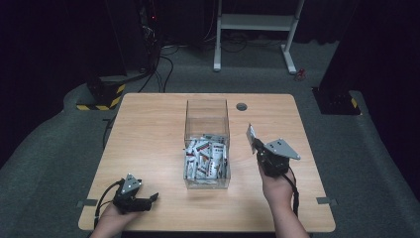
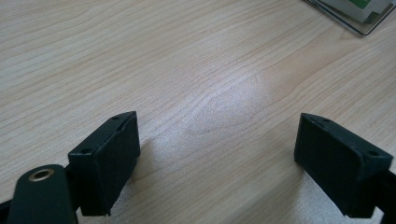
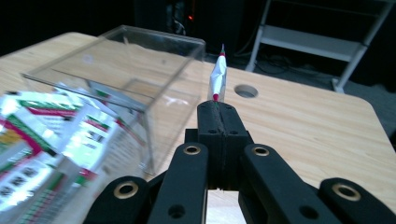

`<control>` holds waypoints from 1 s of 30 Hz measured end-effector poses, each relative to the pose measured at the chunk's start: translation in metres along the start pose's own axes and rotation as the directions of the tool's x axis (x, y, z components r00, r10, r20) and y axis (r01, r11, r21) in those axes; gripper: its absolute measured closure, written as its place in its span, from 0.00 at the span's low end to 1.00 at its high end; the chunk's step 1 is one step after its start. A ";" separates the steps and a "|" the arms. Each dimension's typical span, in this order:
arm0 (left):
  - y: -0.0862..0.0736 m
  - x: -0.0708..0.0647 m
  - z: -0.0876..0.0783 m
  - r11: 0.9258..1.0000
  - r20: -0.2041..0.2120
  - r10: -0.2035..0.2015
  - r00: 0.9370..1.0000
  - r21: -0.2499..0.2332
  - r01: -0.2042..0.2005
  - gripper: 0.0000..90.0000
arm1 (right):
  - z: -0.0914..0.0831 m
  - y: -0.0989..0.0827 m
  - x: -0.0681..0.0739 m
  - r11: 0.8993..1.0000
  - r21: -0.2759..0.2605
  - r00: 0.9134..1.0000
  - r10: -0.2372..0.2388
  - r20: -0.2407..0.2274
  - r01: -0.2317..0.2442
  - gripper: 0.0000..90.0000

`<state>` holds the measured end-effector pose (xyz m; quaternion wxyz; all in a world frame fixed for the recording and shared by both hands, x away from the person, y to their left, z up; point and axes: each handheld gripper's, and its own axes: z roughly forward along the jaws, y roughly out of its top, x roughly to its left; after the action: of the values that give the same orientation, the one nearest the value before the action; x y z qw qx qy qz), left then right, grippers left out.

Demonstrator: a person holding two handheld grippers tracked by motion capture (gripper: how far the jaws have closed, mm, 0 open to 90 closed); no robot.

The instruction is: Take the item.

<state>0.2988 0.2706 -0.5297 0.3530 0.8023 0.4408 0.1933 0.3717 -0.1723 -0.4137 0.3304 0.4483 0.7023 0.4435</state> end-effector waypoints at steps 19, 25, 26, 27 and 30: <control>0.000 0.000 0.000 1.000 0.000 0.000 1.000 0.000 0.000 0.16 | 0.021 -0.033 -0.027 0.994 0.110 0.997 0.015 0.075 -0.024 1.00; 0.000 0.000 0.000 1.000 0.000 0.001 1.000 0.000 -0.001 0.16 | 0.029 -0.042 -0.031 0.990 0.143 0.996 0.008 0.086 -0.020 1.00; 0.000 0.000 0.000 1.000 0.001 0.003 1.000 0.001 -0.003 0.16 | 0.032 -0.045 -0.032 0.988 0.152 0.996 0.010 0.091 -0.024 1.00; 0.000 0.000 0.000 1.000 0.001 0.003 1.000 0.002 -0.003 0.16 | 0.033 -0.046 -0.032 0.987 0.157 0.996 0.017 0.093 -0.032 1.00; 0.000 0.000 0.000 1.000 0.001 0.003 1.000 0.001 -0.003 0.16 | 0.036 -0.050 -0.034 0.985 0.169 0.995 0.022 0.093 -0.038 1.00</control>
<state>0.2988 0.2708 -0.5296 0.3523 0.8033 0.4395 0.1933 0.3989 -0.2022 -0.4711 0.3156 0.5050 0.7151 0.3661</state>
